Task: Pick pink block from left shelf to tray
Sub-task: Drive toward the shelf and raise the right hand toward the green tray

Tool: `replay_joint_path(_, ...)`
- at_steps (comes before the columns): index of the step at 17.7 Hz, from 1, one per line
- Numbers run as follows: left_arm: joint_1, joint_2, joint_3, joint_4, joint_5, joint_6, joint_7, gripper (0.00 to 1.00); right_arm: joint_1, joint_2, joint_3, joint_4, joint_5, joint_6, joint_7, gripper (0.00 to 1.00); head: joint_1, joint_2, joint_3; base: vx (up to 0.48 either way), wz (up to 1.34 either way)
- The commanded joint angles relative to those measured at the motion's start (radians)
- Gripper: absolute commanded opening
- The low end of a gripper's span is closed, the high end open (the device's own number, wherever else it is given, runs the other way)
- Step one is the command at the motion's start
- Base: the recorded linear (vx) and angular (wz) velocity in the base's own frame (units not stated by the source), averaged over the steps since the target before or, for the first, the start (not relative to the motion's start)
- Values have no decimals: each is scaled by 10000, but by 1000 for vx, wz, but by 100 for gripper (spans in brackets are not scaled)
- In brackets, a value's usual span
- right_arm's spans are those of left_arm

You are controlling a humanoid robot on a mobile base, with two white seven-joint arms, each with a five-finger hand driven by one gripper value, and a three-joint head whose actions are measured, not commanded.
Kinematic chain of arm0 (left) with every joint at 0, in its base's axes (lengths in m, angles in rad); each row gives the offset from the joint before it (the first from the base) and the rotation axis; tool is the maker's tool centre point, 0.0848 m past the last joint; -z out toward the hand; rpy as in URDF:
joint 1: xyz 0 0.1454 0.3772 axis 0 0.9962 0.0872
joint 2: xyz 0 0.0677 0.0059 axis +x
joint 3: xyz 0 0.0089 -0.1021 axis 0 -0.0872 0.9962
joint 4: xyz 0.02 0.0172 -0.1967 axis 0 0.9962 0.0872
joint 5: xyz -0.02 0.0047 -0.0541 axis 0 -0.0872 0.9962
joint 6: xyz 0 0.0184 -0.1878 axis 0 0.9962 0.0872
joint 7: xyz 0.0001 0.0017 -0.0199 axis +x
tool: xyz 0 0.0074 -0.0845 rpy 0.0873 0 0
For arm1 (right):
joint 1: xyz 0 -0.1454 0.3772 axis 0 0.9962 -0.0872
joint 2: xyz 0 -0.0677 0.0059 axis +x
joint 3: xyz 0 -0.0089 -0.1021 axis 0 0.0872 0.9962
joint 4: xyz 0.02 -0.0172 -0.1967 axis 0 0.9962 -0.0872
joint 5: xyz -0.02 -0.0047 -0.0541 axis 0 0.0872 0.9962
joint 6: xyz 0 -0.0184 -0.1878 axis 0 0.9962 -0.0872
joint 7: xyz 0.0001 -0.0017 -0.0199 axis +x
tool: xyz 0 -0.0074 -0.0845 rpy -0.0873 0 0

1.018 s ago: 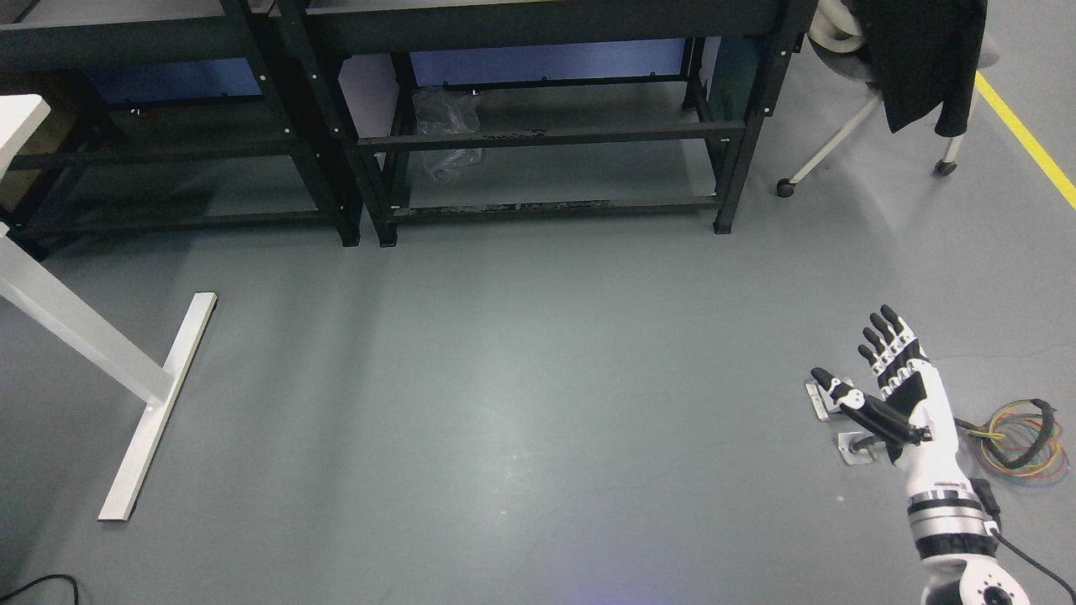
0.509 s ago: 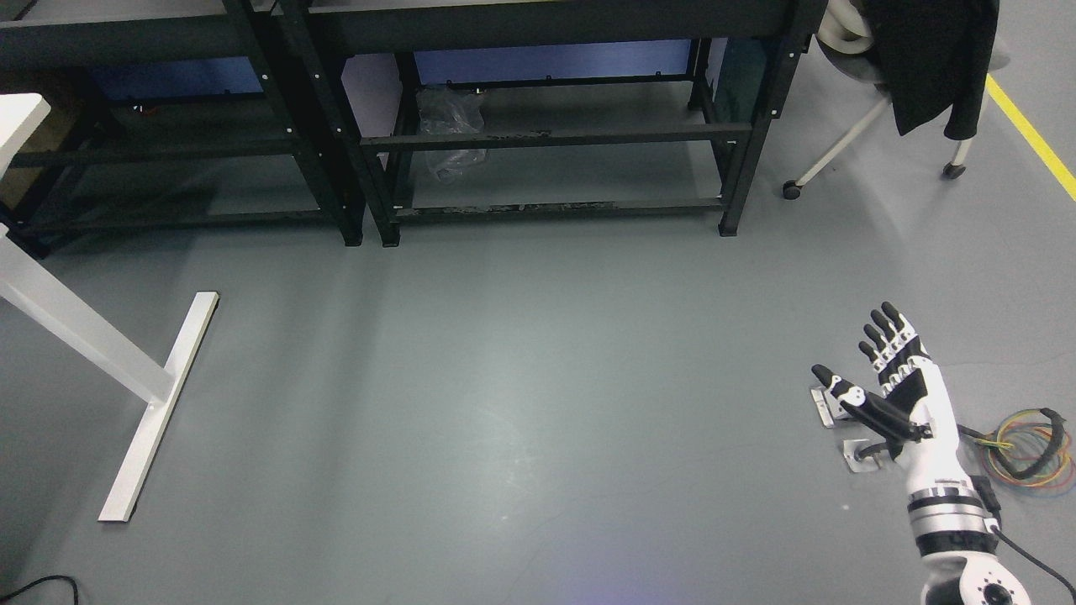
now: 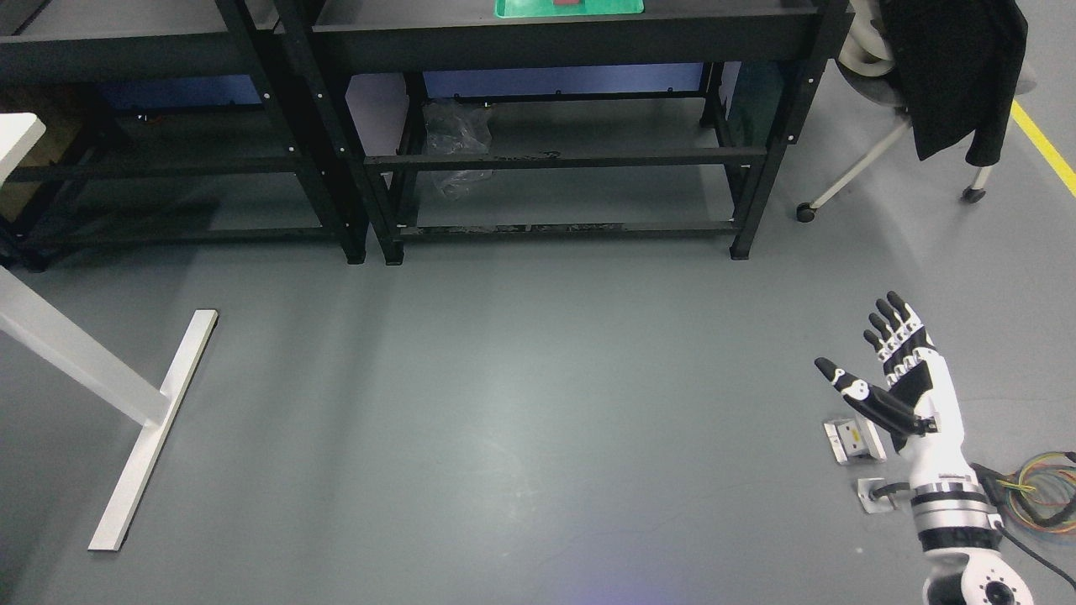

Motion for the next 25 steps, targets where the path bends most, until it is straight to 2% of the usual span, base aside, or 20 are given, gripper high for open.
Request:
replay_joint_path(1,199,175,0,-175,0,1,3,100,-228,-277,232,18,515,-479,-2,100,0,0,0,175,-24)
replay_joint_path(5,199,175,0,-175,0,1,3,100,-597,-99,539,33,700,393,-520,99,0,0,0,161,-20)
replay_joint_path(8,199,175,0,-175,0,1,3,100,-613,-99,1212,34,685,747,-1502,99,0,0,0,124,177)
replay_joint_path(11,199,175,0,-175,0,1,3,100,-751,-99,2024,49,685,1268,-1582,99,0,0,0,117,284)
replay_joint_path(13,199,175,0,-175,0,1,3,100,-751,-99,2424,110,745,1208,-1491,99,0,0,0,145,227)
replay_joint_path(15,199,175,0,-175,0,1,3,100,-751,-99,3113,126,1431,979,-1382,99,0,0,0,152,114)
replay_joint_path(19,199,175,0,-175,0,1,3,100,-1011,-99,3194,417,4311,1024,-1977,99,0,0,0,193,65)
replay_joint_path(20,199,175,0,-175,0,1,3,100,-1148,-99,3026,432,5444,1024,-2360,99,0,0,0,226,9)
replay_joint_path(22,199,175,0,-175,0,1,3,100,-1379,-99,2917,432,8983,1054,-2930,99,0,0,0,220,5)
replay_joint_path(24,199,175,0,-175,0,1,3,100,-1426,-99,2948,417,11256,1070,-2962,99,0,0,0,217,-3)
replay_joint_path(25,199,175,0,-175,0,1,3,100,-1411,-99,2963,417,11937,1070,-2977,99,0,0,0,223,-9)
